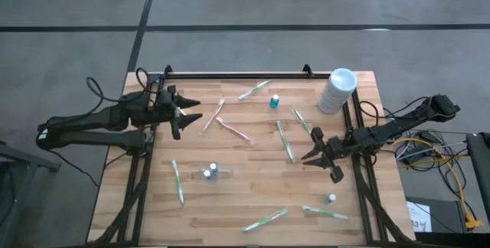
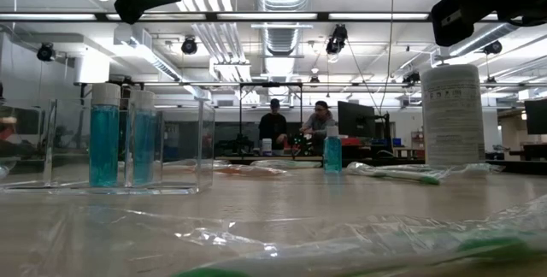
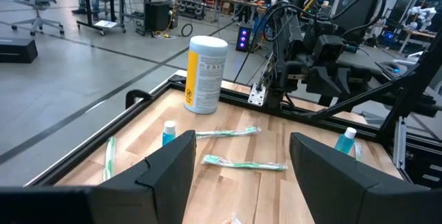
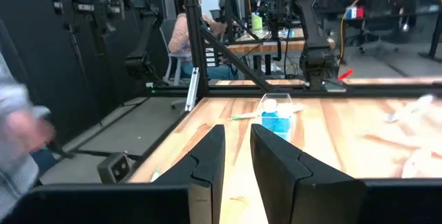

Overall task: Pick & Place toothbrushing station
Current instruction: Put the blue mouthwash into the transparent organizer

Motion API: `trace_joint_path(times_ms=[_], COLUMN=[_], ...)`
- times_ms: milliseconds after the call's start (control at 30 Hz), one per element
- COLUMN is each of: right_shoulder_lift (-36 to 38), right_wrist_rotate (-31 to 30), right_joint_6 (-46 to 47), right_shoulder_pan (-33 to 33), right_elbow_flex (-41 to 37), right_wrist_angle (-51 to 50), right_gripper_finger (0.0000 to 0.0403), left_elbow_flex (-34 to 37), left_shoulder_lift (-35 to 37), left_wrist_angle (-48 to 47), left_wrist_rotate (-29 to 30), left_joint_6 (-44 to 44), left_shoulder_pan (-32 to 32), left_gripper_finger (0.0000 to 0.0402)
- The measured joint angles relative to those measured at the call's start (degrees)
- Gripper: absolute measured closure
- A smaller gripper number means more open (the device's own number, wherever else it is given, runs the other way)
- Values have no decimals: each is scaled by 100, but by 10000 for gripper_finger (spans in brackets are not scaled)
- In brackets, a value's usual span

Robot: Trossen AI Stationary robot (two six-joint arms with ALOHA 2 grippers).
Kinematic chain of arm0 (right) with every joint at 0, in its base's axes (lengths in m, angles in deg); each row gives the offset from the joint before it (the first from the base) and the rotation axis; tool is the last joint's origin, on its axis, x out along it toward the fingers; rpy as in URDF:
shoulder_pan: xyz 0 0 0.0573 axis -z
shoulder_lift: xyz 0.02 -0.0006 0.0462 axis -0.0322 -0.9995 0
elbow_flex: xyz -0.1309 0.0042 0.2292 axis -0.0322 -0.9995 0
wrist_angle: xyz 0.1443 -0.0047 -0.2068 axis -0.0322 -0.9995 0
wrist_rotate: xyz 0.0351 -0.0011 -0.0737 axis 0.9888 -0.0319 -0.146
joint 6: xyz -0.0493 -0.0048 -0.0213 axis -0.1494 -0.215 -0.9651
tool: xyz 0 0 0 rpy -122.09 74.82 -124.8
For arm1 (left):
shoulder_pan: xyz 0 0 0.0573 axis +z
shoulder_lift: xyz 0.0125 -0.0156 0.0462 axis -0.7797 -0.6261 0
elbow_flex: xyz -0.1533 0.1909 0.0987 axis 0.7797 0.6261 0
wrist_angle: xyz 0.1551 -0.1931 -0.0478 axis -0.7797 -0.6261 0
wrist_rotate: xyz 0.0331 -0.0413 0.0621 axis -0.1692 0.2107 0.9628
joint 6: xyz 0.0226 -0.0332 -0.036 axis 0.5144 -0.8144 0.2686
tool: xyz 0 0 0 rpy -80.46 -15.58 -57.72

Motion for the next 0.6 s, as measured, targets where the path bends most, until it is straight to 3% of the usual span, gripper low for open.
trace_joint_path(times_ms=[200, 400, 500, 600], right_shoulder_lift=[0, 1, 0, 4], right_wrist_rotate=[-9, -481, -1564, -2832], right_joint_6=[1760, 1699, 1113, 1340], right_shoulder_pan=[6, 25, 24, 68], right_elbow_flex=[8, 109, 109, 114], right_wrist_angle=[51, 95, 142, 317], right_gripper_finger=[335, 335, 335, 335], left_elbow_flex=[2, 4, 7, 7], left_shoulder_lift=[0, 0, 0, 0], left_wrist_angle=[0, 0, 0, 0], left_wrist_rotate=[-3, -24, -22, -22], left_joint_6=[0, 0, 0, 0], left_shoulder_pan=[0, 0, 0, 0], left_gripper_finger=[162, 162, 162, 162])
